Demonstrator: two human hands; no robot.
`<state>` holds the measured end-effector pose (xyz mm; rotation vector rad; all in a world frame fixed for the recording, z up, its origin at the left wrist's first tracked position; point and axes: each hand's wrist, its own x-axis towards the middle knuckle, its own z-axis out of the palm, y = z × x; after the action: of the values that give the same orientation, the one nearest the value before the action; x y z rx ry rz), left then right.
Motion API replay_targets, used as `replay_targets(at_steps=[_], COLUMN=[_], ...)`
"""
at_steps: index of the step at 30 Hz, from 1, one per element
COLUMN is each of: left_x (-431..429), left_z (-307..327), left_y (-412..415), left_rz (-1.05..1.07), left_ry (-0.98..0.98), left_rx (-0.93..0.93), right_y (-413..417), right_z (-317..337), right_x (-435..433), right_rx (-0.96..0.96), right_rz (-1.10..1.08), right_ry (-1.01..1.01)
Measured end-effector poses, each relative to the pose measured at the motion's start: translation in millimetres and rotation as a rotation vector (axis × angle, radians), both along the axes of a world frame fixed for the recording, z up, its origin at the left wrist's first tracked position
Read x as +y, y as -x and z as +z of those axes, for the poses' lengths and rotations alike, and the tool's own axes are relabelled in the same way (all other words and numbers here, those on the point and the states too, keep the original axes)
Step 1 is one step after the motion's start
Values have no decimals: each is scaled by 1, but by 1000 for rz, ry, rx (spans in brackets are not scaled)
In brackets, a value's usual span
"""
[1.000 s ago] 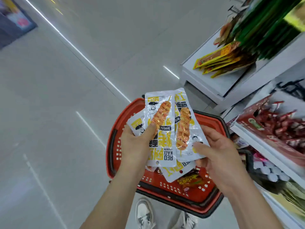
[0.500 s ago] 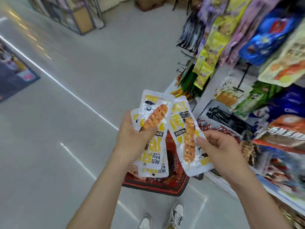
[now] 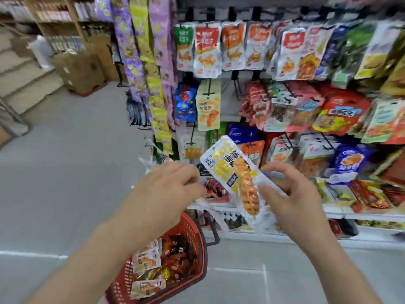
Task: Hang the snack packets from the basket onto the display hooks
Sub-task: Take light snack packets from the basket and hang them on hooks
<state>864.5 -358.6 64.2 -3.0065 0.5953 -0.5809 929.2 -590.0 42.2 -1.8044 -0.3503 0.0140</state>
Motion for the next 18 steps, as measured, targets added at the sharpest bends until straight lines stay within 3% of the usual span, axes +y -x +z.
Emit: replay_targets(at_steps=[4,8,10,14,18], left_x=[-76,-171,-227,-339,-434], left_z=[41,41,36,37,43], left_y=[-33,-78,-96,-127,-158], left_rz=[-165,-250,-335,-533,-693], left_ry=[-111,-128,-153,-171,-160], left_rx=[-56,-121,-175,-338,-376], right_y=[-1,-15,-22,-27,-35], right_z=[25,24,22,23,27], right_x=[-68,-164,-213,-299,-360], right_rx=[-187,-106,-111,-181,-36], right_rz=[-76,-261,-257,-263,-283], right_ry=[100,-178,-160,84,-26])
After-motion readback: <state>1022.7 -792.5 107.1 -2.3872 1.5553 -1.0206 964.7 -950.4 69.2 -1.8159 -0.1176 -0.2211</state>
